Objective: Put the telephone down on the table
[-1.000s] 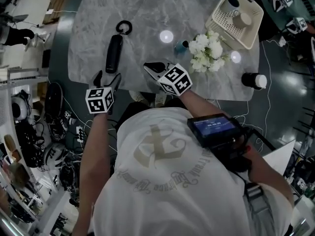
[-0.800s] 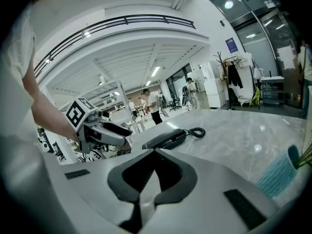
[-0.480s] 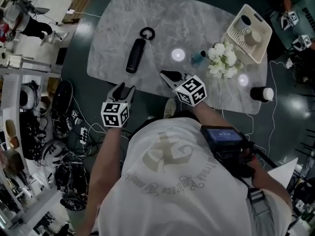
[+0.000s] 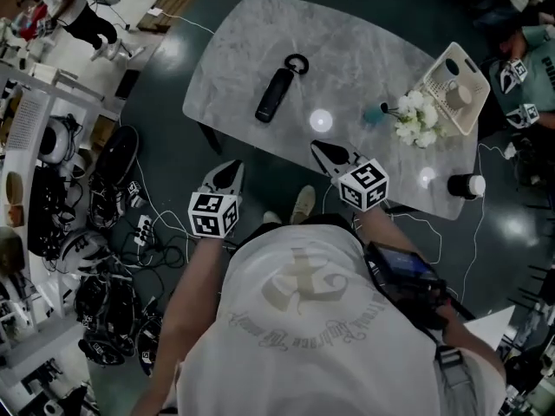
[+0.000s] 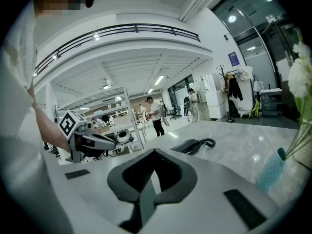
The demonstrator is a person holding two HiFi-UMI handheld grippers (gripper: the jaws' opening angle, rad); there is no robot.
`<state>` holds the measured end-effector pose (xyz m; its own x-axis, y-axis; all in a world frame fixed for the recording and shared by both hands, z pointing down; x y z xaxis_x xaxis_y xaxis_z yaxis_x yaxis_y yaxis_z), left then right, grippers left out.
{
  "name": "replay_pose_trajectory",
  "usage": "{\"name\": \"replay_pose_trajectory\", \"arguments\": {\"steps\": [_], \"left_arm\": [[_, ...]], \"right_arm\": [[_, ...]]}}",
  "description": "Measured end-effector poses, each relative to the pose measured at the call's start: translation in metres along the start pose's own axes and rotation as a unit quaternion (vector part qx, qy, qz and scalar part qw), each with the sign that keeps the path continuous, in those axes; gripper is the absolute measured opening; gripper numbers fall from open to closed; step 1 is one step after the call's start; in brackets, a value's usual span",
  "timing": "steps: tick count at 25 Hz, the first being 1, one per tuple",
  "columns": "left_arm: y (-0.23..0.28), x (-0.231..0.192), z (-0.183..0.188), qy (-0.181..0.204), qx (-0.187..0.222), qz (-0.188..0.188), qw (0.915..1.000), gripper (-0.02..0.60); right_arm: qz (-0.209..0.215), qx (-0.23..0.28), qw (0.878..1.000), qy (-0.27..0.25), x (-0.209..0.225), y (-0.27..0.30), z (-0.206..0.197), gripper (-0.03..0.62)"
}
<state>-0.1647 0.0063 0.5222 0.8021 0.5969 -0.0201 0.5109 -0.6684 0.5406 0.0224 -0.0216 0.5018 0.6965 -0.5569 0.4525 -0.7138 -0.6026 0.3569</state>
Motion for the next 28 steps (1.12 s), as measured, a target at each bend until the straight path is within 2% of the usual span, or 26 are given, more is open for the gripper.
{"name": "replay_pose_trajectory", "arguments": {"steps": [5, 11, 19, 28], "left_arm": [[-0.028, 0.008, -0.022, -0.025, 0.011, -0.010, 0.9996, 0.013], [-0.051, 0.025, -0.043, -0.036, 0.021, -0.025, 0.9988, 0.012], [-0.059, 0.038, -0.053, -0.042, 0.031, -0.039, 0.9979, 0.012], [-0.060, 0.036, -0.054, -0.037, 0.033, -0.044, 0.9978, 0.012]], "right_arm": [[0.008, -0.011, 1.000, -0.019, -0.030, -0.010, -0.019, 0.015], [0.010, -0.021, 0.999, -0.027, -0.058, -0.025, -0.042, 0.015], [-0.001, -0.027, 0.999, -0.019, -0.068, -0.038, -0.061, 0.015], [-0.005, -0.023, 0.999, -0.024, -0.073, -0.036, -0.061, 0.015]]}}
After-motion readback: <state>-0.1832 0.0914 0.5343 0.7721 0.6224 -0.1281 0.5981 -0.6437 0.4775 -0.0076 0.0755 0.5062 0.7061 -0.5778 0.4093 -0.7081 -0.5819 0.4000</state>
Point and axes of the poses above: the fingertips, and each gripper's own axes: y forward along the fingers, x to its right, z out of its top, the point moved 1 cm from there along -y, backward along the fingers, and after that the axes turned 14 degrees about y, right-handed, at the moved point
